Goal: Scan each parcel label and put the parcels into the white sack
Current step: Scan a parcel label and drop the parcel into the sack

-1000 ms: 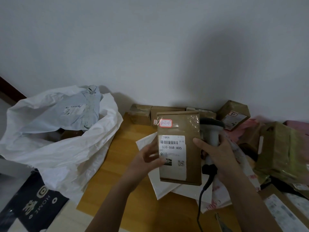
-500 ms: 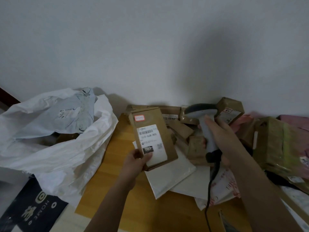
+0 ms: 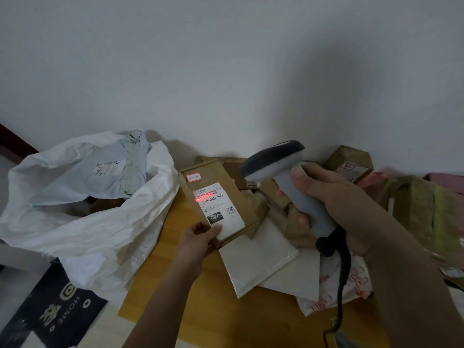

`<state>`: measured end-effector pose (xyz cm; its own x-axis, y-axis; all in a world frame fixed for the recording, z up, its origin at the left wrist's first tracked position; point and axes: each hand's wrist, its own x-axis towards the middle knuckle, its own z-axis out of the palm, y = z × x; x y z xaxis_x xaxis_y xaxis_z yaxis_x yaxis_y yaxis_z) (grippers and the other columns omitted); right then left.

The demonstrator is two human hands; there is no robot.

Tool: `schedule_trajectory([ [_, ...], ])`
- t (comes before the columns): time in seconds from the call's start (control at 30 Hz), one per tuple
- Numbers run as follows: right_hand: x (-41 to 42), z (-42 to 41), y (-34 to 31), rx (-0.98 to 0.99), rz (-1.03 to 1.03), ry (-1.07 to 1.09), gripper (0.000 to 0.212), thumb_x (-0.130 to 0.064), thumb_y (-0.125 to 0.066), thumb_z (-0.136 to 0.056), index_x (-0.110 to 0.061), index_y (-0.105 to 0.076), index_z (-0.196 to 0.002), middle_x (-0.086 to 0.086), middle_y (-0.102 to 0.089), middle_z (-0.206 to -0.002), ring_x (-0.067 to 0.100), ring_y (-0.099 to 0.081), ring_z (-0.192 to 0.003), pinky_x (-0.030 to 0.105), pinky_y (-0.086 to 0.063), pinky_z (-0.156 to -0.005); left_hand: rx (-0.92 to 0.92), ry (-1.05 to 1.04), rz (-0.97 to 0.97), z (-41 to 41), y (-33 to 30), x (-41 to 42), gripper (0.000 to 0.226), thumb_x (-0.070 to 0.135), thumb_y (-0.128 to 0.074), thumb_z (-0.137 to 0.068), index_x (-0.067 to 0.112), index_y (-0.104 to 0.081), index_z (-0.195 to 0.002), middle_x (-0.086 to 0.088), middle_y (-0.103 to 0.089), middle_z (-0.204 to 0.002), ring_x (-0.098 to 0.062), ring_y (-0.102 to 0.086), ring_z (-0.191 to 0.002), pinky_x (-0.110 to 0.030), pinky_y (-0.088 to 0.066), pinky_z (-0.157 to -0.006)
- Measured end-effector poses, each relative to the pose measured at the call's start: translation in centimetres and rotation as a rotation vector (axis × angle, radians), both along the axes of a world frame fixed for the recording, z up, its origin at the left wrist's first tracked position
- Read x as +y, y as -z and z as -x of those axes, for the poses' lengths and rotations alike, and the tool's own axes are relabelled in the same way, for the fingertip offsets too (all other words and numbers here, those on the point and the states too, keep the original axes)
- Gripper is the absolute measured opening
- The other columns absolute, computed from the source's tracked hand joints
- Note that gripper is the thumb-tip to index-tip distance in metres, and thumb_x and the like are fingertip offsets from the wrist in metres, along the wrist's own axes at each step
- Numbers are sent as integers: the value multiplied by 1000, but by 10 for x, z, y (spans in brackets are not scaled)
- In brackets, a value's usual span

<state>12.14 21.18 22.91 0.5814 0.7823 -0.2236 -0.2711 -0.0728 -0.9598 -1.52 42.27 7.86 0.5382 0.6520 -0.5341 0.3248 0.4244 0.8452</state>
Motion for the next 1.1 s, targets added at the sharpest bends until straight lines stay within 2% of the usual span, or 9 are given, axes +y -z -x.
schedule_trajectory([
  [0.1, 2, 2, -2, 7, -2, 7, 38, -42, -51, -73, -13, -56, -97, -8, -64, -65, 15, -47, -47, 21, -41, -42, -19, -19, 22, 0, 0, 1, 37, 10, -69, -87, 5, -58, -123, -11, -68, -117, -25, -68, -101, -24, -56, -62],
  [0.2, 1, 2, -1, 21, 3, 21, 39, -42, -52, -73, -13, -56, -99, -4, -64, -72, 14, -47, -46, 20, -42, -41, -12, -33, 35, -1, 2, 3, 40, 11, -71, -86, 4, -59, -123, -12, -68, -117, -24, -67, -99, -25, -56, -63],
  [0.47, -4, 4, 0, 33, -4, 47, 40, -44, -51, -74, -13, -56, -98, -10, -62, -60, 10, -48, -42, 17, -42, -40, 3, -29, 46, -1, 3, 2, 37, 12, -69, -88, 5, -59, -122, -11, -68, -116, -25, -67, -103, -28, -57, -67],
  [1.1, 2, 11, 2, 69, -36, 44, 44, -42, -52, -76, -7, -58, -102, -3, -63, -68, 11, -47, -42, 18, -41, -39, -2, -10, 3, 5, 0, 1, 37, 11, -68, -88, 7, -58, -123, -10, -67, -118, -24, -67, -104, -25, -57, -64],
])
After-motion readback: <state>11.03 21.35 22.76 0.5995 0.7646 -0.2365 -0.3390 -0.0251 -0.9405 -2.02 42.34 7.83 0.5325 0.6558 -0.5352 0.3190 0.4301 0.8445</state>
